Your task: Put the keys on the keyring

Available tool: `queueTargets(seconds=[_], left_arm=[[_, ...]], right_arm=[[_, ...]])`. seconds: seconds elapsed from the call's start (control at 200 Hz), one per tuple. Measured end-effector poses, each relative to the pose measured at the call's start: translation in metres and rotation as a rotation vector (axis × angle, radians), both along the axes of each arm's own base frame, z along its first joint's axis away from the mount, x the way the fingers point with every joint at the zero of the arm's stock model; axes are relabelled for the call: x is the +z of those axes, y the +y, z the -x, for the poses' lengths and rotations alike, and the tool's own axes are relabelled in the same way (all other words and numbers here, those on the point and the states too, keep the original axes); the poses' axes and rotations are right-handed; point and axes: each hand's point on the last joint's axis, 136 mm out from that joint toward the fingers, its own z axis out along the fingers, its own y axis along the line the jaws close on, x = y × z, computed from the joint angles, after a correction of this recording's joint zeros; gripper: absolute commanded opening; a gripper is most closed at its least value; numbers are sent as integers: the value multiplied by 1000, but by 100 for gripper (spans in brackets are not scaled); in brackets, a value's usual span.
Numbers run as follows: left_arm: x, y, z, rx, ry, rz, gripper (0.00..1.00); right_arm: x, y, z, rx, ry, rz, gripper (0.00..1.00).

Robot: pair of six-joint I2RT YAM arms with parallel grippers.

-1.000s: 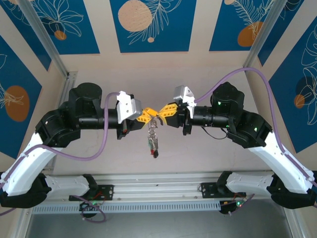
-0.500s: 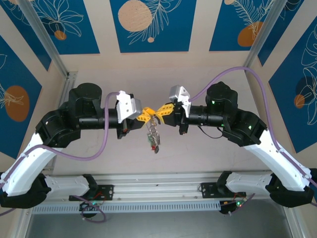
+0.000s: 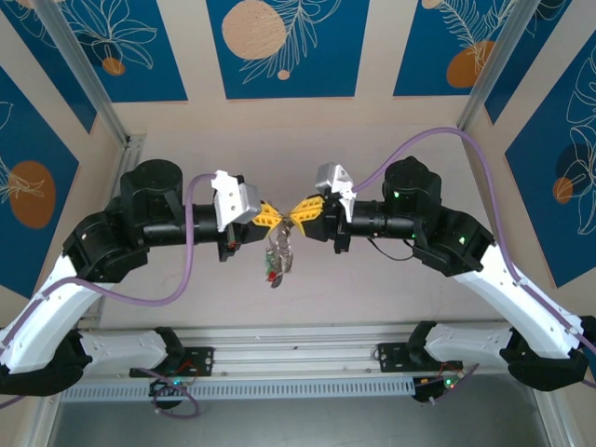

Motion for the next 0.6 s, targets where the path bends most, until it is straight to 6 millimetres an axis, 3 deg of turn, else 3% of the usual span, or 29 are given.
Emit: queueTargets(seconds=[0.125, 0.315, 0.475, 0.6], left_arm=[[9, -2, 2, -16, -19, 33, 0], [20, 0, 6, -30, -46, 74, 0], [20, -2, 10, -58, -39, 75, 0], [18, -6, 17, -105, -22, 71, 0]], right_arm=[[-11, -4, -3, -16, 10, 17, 29], [-28, -20, -1, -71, 6, 47, 39], [3, -46, 16, -87, -89, -31, 40], [40, -54, 28, -58, -170, -92, 31]])
